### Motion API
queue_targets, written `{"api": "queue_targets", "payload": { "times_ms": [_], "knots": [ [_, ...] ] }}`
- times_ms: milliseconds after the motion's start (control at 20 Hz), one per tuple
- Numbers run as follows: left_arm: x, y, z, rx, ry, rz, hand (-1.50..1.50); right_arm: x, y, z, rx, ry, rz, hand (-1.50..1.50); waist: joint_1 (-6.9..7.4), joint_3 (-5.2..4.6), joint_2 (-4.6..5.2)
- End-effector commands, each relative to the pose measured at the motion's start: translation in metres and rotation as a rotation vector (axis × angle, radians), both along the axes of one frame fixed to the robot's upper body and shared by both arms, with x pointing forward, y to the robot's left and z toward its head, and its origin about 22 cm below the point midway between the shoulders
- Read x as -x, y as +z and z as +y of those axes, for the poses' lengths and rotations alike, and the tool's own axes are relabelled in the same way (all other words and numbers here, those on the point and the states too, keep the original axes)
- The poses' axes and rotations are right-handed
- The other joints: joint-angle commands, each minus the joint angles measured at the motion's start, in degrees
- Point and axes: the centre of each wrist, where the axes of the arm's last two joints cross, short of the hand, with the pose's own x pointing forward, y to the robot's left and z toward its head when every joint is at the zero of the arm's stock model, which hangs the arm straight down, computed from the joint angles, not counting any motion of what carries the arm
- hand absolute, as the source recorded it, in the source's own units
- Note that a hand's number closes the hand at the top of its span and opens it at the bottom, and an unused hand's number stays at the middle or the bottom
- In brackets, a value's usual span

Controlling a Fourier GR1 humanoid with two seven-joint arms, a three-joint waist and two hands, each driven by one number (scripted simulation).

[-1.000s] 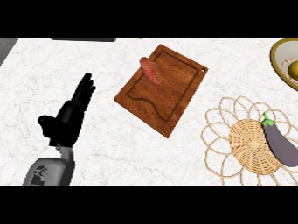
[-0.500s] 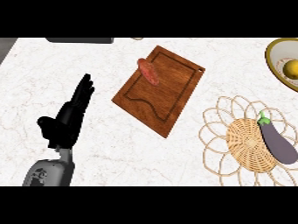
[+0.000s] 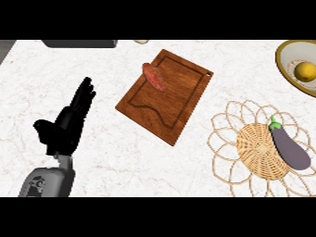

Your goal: Pick the lemon from the placemat and place it in the bowl

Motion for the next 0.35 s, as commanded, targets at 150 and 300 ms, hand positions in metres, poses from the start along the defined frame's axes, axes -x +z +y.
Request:
{"api": "queue_targets", "payload": {
  "times_ms": [150, 300],
  "knots": [
    [0.01, -0.003, -0.001, -0.015, 0.001, 0.006, 0.0, 0.02, -0.023, -0.007, -0.013, 0.073, 0.007, -1.5, 0.02, -0.01, -0.07],
    [0.002, 0.008, -0.005, 0.005, 0.007, 0.003, 0.0, 0.024, -0.021, -0.008, -0.022, 0.082, 0.028, -1.5, -0.32, -0.05, -0.17]
  ]
}}
